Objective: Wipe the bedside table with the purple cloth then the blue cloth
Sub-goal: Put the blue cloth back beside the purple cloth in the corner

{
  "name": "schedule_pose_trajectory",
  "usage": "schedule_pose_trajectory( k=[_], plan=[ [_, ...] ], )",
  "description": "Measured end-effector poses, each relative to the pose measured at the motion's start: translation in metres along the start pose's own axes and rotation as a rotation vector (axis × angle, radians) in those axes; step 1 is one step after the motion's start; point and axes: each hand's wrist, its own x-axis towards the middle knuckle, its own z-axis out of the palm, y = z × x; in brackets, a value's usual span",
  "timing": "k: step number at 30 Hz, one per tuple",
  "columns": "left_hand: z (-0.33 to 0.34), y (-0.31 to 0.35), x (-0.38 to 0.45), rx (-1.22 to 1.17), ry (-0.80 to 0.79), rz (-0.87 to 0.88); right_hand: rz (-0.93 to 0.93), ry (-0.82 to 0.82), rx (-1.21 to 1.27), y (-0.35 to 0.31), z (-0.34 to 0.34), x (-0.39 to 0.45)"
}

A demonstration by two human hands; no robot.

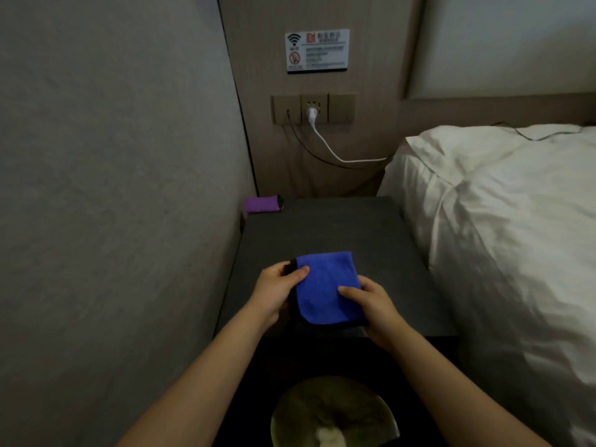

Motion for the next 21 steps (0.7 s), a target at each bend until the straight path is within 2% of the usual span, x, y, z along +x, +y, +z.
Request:
schedule_pose_trajectory(
  k=[5, 9, 12, 16, 18, 21],
  plan=[
    [-0.008, 0.032, 0.053, 0.159, 0.04, 0.061, 0.024, -0.023, -0.043, -0.034, 0.014, 0.05],
    [-0.014, 0.045, 0.107, 0.274, 0.094, 0.092, -0.028, 0.063, -0.14, -0.056, 0.02, 0.097],
    [-0.023, 0.05, 0.154, 0.366, 0.194, 0.121, -0.021, 0.132, -0.095, -0.067, 0.014, 0.131],
    [-0.049, 0.059, 0.221, 0.763, 0.343, 0.293, 0.058, 0.196, 0.064, -0.079, -0.004, 0.18],
    [-0.064, 0.063, 0.247, 0.997, 0.325, 0.36, 0.094, 0.188, 0.135, -0.08, -0.007, 0.201],
    [-0.081, 0.066, 0.281, 1.374, 0.21, 0.401, 0.149, 0.155, 0.199, -0.079, -0.001, 0.228]
  ],
)
